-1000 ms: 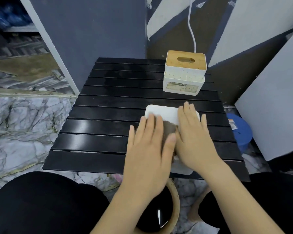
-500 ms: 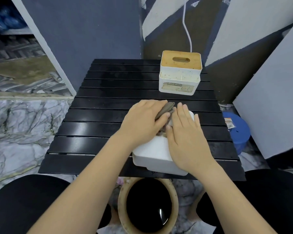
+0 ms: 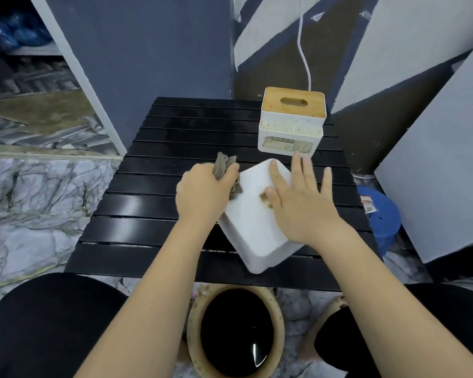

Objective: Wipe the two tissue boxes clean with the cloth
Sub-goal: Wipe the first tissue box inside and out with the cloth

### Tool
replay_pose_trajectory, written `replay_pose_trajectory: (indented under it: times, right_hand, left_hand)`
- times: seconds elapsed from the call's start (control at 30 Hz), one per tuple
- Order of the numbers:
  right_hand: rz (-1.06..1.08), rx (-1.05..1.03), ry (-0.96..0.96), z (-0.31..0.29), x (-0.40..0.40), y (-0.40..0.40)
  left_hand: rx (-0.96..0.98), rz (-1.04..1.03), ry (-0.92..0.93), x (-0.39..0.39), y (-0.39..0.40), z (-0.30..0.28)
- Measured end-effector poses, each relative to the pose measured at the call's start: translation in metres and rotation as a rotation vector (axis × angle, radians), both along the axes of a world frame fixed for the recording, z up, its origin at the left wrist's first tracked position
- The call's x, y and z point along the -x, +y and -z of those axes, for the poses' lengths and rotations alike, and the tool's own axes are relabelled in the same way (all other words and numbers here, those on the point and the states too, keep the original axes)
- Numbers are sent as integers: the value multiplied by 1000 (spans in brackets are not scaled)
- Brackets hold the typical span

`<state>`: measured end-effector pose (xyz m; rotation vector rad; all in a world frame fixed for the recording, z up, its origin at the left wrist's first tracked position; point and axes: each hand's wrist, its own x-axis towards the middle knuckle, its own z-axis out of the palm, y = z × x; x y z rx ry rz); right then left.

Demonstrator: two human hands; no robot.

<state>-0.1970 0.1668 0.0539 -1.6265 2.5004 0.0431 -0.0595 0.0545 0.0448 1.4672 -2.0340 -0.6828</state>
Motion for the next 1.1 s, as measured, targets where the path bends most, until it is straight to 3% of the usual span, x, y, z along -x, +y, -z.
replay_pose_trajectory:
  times: [0.23,0.4,0.57,0.77,0.93,1.1]
  right_hand:
    - [35,20,-105,-2,-12,-9]
    - [9,91,-67,4,-21,-2]
    - [-24,100,-38,7,-21,0]
    - [-32,106,-34,8,-21,0]
    - [-32,99,-24,8,-21,-2]
    - [-12,114,-30,8,-23,-2]
  left_hand:
    - [-81,-63,275,-45,75,16]
    - [-168,-95,615,-52,120,30]
    - [-503,26,789,-37,98,33]
    - [-805,140,829,-7,29,23]
    - [-738,87,797,20,-10,15]
    - [-807,-8,827,18,-7,24]
